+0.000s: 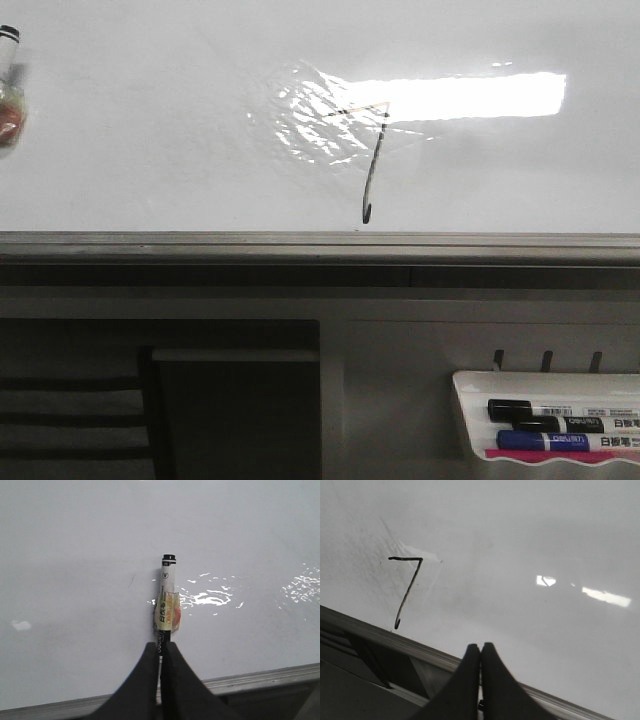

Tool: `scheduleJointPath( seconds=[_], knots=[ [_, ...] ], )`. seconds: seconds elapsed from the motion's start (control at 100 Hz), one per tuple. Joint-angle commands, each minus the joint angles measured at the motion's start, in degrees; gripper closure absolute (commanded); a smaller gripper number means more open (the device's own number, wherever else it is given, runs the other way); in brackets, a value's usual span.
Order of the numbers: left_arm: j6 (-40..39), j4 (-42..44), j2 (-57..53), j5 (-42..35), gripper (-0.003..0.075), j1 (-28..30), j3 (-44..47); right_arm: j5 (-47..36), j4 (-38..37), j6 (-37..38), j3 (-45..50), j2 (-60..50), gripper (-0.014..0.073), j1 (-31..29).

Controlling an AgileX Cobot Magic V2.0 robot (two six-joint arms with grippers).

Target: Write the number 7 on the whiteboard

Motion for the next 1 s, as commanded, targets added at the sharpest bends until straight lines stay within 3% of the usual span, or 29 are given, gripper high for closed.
scheduleJointPath(
  seconds=[0.0,0.29,0.46,0.57,0.72,0.99],
  knots=[
    [-0.03,-0.39,-0.47,-4.52,0.0741,0.16,-1.35,-3.9,0.07,-0.19,-1.5,0.02,0.0665,-0.37],
    [-0.03,-0.64,-13.66,-6.77,0.0741,1.28,10.32,-3.9,0.07,-0.19,-1.5,0.02,0.0665,-0.37],
    [-0.03,-6.7,-24.22,-19.62,0.0741,5.27,24.03,-3.9,0.07,-0.19,-1.5,0.02,0.0665,-0.37],
    [-0.03,-8.3,-31.31,-23.13,0.0741,6.22,31.23,-3.9,0.07,-0.19,-1.5,0.02,0.0665,-0.37],
    [-0.03,-8.3,-37.79,-23.34,0.0741,6.22,34.56,-3.9,0.07,-0.19,-1.5,0.02,0.0665,-0.37],
    [-0.03,-8.3,-37.61,-24.58,0.0741,6.1,34.9,-3.14,0.07,-0.19,-1.5,0.02,0.0665,-0.37]
  ],
)
